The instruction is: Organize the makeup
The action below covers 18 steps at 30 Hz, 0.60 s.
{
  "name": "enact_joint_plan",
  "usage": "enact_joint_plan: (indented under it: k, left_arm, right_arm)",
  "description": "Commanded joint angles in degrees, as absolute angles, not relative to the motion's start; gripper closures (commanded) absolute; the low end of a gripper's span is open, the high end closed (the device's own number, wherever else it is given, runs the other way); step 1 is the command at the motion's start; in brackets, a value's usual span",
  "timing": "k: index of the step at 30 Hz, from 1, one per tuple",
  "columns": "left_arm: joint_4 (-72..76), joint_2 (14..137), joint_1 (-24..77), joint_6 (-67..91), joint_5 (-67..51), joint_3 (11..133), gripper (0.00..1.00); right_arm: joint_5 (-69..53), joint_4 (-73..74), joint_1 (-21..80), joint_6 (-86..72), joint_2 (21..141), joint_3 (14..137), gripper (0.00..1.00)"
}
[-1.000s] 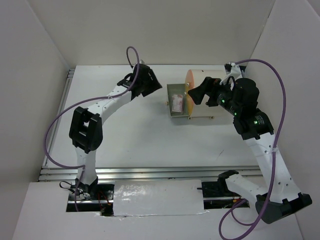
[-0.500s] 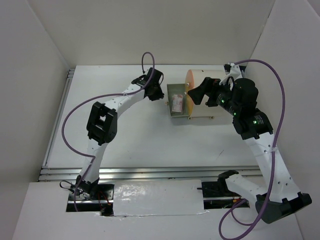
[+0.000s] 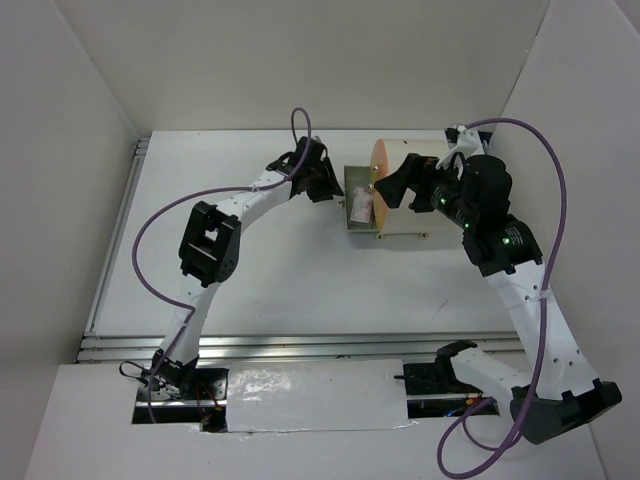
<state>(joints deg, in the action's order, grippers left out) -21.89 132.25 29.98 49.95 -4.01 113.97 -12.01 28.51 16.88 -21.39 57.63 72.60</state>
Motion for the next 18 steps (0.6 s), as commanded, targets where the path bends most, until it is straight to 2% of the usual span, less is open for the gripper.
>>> enact_joint_plan:
  k: [1,18]
  left_arm:
    - [-15.1,133.4,30.2,52.4,-9.0,114.1,0.52]
    - [-2.3,138.3,31.5,60.7,-16.2,111.0,0.48]
  right_arm:
    - [-11.6,24.8,17.1,-21.0,57.7,72.2,0.00]
    - [-10.5,24.5,17.0,-21.0,58.2,72.0,0.00]
